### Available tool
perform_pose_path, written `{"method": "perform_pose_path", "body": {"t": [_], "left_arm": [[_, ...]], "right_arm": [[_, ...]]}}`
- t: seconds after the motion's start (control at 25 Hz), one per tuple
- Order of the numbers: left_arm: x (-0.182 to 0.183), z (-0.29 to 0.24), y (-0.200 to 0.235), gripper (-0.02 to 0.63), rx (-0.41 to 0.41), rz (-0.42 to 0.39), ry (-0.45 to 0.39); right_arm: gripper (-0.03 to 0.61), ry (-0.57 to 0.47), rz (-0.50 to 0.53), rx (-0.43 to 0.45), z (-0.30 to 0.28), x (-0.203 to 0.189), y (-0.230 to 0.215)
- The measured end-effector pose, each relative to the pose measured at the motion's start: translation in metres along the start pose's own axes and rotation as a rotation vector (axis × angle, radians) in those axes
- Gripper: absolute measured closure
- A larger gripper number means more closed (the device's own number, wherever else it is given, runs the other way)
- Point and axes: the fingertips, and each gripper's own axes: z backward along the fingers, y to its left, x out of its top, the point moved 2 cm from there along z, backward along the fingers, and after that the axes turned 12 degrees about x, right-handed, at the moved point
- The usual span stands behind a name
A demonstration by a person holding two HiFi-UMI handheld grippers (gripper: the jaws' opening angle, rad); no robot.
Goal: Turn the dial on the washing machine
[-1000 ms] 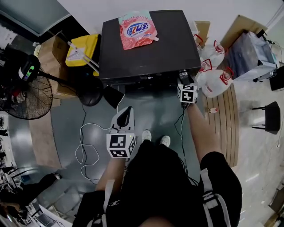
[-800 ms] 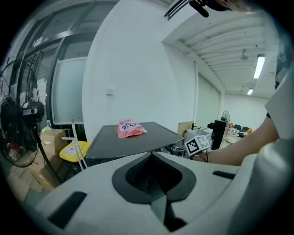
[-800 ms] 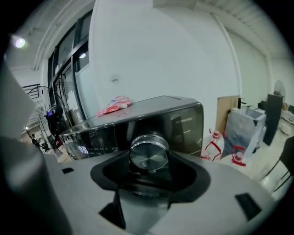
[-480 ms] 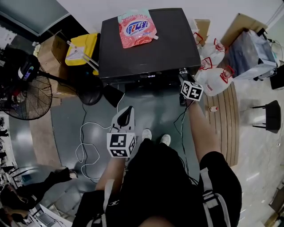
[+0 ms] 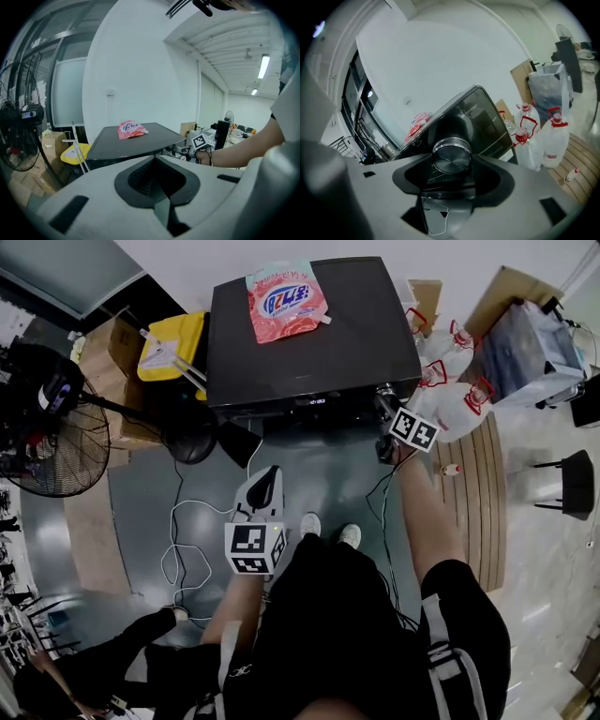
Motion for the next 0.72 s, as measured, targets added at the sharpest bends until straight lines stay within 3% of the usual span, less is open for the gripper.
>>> {"method": "perform_pose_path", "body": {"t": [0.28, 0.52, 0.72], "left_arm": [[-0.0034, 0.0009, -0.0016, 0.611, 0.0, 0.001, 0.005], [-0.0026, 0.0, -0.0049, 0.611, 0.003, -0.012, 0.007], [-0.0033, -0.0009, -0.0015, 0.611, 0.008, -0.011, 0.009]], "right_arm": [[0.333, -0.019, -0.077, 0.037, 0.0008, -0.0007, -0.0009], [0.333, -0.128, -0.375, 0.151, 0.0026, -0.0009, -0.007], [0.333, -0.148, -0.388, 0.161, 0.0015, -0.0011, -0.006]]}}
